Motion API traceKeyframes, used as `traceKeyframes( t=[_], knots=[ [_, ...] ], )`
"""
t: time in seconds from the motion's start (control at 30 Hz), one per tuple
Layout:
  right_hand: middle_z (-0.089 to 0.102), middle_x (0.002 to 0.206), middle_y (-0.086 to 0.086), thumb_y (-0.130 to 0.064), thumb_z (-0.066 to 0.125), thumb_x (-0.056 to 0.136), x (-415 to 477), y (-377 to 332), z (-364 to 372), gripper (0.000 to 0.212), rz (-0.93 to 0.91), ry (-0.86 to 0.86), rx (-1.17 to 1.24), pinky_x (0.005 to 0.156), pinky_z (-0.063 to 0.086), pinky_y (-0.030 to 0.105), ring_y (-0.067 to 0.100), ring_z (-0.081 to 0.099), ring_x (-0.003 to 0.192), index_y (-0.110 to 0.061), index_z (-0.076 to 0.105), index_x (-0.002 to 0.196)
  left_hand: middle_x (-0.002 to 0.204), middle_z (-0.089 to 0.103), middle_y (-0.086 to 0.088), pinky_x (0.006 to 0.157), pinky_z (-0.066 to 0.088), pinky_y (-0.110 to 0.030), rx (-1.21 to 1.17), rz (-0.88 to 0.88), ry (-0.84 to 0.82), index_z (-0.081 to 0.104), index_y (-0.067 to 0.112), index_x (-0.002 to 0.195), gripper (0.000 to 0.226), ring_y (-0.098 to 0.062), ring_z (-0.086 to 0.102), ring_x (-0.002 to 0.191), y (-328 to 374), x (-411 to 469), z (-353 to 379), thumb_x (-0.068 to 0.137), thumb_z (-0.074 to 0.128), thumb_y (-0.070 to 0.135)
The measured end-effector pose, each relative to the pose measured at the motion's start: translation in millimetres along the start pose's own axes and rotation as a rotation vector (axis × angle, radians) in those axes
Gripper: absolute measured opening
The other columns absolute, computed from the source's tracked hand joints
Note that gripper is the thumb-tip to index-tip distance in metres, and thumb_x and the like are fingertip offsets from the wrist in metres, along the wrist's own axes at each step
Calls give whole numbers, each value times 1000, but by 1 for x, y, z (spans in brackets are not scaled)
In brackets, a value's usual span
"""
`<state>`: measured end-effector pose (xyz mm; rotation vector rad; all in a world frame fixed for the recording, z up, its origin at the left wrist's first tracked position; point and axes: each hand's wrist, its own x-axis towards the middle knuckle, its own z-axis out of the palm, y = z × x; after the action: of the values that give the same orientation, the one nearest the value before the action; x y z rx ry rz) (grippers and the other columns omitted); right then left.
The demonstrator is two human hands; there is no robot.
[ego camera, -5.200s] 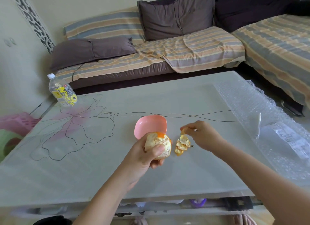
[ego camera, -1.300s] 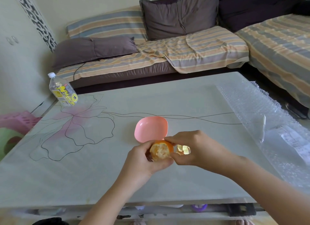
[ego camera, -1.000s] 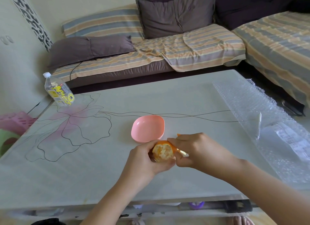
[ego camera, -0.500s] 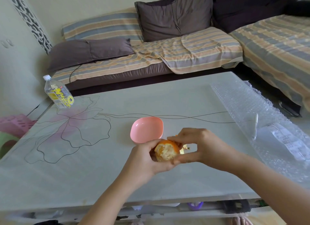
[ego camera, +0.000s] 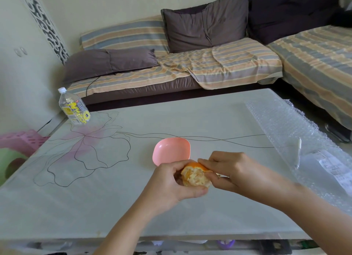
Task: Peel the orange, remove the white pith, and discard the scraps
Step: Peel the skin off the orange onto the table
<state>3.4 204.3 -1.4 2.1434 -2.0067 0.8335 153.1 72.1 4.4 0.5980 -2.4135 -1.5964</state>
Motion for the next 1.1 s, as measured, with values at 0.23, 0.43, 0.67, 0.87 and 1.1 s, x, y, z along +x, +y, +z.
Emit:
traceKeyframes(
  t=[0.23,0.43,0.67,0.87,1.1],
  knots=[
    [47,55,1,-31,42,86,0,1,9,34,75,57,-102,35,39,29,20,41,40,-12,69,78,78,68,11,66,45,-10,24,14,26,71,24,94,31,1,61,68,0,4,7,68,84,13],
    [54,55,1,-18,57,72,3,4,-10,15,248,27,67,51,40,32,17,48,51,-14,72,71,91,70,0,76,51,-22,-28,59,-36,70,30,99,43,-8,63,81,1,11,10,59,82,34],
    [61,57,6,0,64,74,1,0,-29,18,433,177,359,54,44,34,25,55,57,-13,76,72,91,68,6,79,52,-22,-159,113,-123,69,26,103,40,-9,64,86,8,15,13,66,80,14],
    [68,58,2,-4,61,80,4,-5,-36,24,606,318,638,59,47,30,22,61,59,-19,76,68,102,69,1,78,53,-25,-281,163,-65,66,19,112,55,-16,66,97,14,18,16,59,82,20],
    [69,70,7,-4,57,89,10,16,-28,16,885,629,1068,72,57,21,12,65,60,-2,70,81,100,67,10,75,53,-21,-475,178,3,66,20,111,62,-11,65,94,16,14,18,52,82,10]
  ],
)
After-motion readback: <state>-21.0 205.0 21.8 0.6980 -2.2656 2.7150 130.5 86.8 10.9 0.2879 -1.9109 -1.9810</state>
